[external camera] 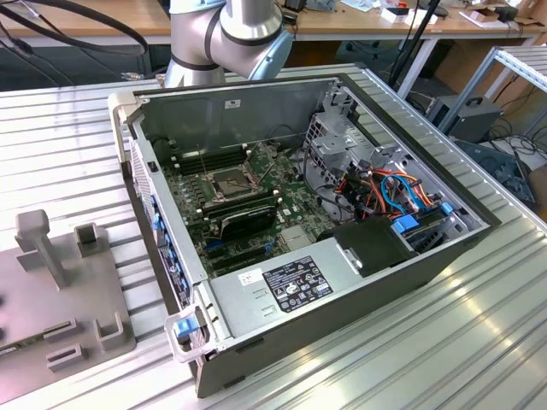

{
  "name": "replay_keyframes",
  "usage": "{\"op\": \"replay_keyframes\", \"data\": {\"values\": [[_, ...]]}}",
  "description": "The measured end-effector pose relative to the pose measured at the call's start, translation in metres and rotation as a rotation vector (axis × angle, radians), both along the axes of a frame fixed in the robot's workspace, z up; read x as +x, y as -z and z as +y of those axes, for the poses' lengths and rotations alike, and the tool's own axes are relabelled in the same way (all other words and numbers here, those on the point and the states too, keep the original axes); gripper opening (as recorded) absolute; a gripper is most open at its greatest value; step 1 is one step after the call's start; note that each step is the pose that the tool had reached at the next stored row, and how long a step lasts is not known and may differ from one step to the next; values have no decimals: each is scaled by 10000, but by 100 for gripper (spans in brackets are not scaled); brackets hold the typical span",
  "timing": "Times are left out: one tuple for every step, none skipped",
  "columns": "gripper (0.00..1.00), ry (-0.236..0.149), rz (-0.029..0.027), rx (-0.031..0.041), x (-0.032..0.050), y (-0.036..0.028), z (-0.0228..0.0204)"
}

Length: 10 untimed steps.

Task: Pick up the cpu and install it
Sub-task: 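Pick up the cpu and move it towards the insertion slot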

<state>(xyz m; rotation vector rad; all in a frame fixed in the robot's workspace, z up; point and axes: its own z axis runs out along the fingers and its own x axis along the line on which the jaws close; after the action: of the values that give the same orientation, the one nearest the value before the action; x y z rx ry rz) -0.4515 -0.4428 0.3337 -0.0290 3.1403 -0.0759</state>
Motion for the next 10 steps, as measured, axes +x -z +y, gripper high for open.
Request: {"op": "replay_keyframes", "data": {"values": [[55, 0, 0, 1, 0, 0, 0], [55, 0, 1, 0, 0, -1, 0], [55, 0, 2, -2, 0, -2, 0], [55, 0, 2, -1, 0, -2, 0], [55, 1, 2, -1, 0, -2, 0], [55, 1, 2, -1, 0, -2, 0], [55, 0, 2, -1, 0, -2, 0], [55, 1, 2, -1, 0, -3, 0], [55, 0, 2, -1, 0, -3, 0], [55, 0, 2, -1, 0, -3, 0]]}}
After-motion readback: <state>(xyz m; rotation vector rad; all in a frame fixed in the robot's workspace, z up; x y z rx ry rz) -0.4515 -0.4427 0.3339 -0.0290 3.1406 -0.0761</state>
